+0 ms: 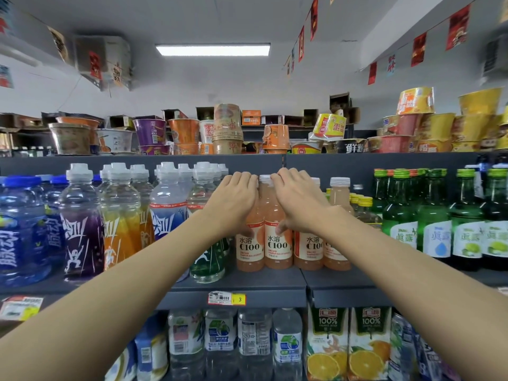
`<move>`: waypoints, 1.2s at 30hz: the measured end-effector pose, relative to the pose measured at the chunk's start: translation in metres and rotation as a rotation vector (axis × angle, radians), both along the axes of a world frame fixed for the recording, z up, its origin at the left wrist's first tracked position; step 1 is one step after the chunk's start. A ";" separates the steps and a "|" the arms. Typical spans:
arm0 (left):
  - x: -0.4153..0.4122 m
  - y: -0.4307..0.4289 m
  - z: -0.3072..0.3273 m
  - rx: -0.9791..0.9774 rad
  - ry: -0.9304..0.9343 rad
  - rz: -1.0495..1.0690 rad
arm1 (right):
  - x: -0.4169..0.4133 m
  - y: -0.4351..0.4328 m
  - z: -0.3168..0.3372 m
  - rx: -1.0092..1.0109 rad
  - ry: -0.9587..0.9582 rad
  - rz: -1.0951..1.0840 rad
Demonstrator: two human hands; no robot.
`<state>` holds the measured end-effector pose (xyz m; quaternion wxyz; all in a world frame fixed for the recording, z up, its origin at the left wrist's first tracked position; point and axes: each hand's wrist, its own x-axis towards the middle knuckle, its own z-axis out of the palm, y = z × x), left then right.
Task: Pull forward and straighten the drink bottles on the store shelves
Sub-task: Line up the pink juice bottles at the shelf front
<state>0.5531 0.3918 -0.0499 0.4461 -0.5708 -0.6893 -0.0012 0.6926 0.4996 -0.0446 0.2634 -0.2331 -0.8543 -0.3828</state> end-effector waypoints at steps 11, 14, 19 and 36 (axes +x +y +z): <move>0.003 0.019 0.002 -0.044 0.033 0.169 | -0.021 0.002 0.000 -0.058 -0.009 -0.077; 0.008 0.025 0.003 -0.058 -0.001 0.217 | -0.023 0.003 0.000 -0.064 -0.007 -0.080; 0.005 0.028 0.003 -0.069 -0.022 0.234 | -0.025 0.004 0.000 -0.070 -0.011 -0.087; -0.003 0.033 0.003 -0.074 0.006 0.206 | -0.017 0.010 0.009 -0.065 -0.084 -0.020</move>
